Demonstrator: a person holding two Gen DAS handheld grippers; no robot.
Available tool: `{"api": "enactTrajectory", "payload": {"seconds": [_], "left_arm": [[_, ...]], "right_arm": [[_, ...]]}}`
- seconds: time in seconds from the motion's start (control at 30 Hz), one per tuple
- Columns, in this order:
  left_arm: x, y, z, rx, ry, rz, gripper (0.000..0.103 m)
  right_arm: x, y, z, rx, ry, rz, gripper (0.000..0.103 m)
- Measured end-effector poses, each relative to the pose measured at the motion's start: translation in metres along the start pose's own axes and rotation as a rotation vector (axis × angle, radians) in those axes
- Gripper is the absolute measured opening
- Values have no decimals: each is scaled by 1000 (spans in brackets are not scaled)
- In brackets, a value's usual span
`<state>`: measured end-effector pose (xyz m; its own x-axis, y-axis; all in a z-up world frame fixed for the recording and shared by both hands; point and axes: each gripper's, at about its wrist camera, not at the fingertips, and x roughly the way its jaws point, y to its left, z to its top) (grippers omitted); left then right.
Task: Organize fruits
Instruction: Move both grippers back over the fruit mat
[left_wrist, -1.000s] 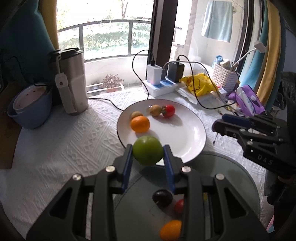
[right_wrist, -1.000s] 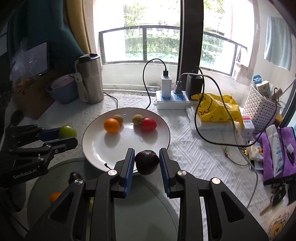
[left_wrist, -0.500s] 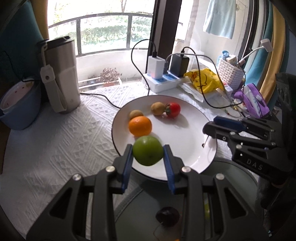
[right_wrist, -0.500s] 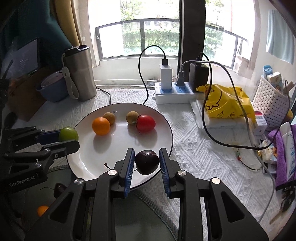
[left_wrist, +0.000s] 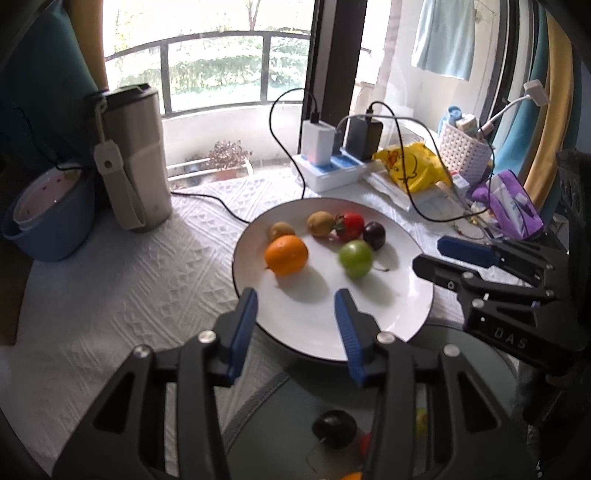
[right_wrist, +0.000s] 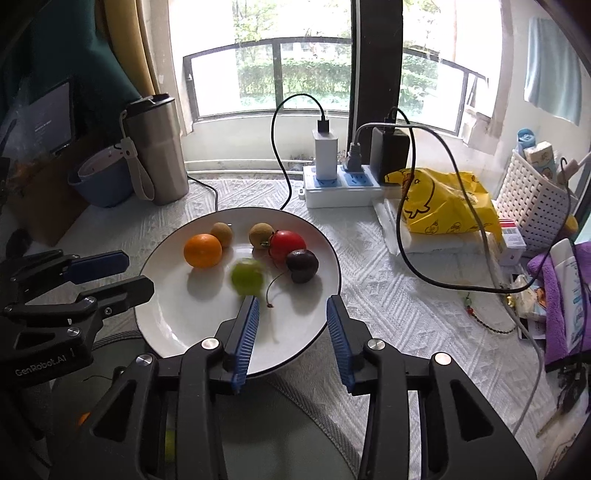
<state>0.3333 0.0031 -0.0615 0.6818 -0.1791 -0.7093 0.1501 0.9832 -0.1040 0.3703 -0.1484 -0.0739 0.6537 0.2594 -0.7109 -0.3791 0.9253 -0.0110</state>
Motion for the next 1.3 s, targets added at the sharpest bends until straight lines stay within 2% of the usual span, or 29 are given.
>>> {"api": "enactTrajectory", "payload": {"seconds": [0.17,0.23,0.27,0.3,0.83,1.3], "left_arm": [[-18,-3,-3,-4,-31,3,46],[-26,-5,-6,-4,-42,3,46],[-30,-6,-7,-4,-47,3,46],[-35,-7,-9,-3,-52,2,46],[-91,-26,-53,-7,-102,-14,46],[-110,-34,-104,-15,-73,-8,46]], "right_arm": [[-17,4,-3,8,-13,-3,42],[-25,6,-5,14,-15,0,53],[-28,6,-7,18,-17,5,67],[-32,7,-8,23,-20,10,70],[-89,28,-54,30,-33,-9,70],[-109,46,-94,28,-19,3,70]]}}
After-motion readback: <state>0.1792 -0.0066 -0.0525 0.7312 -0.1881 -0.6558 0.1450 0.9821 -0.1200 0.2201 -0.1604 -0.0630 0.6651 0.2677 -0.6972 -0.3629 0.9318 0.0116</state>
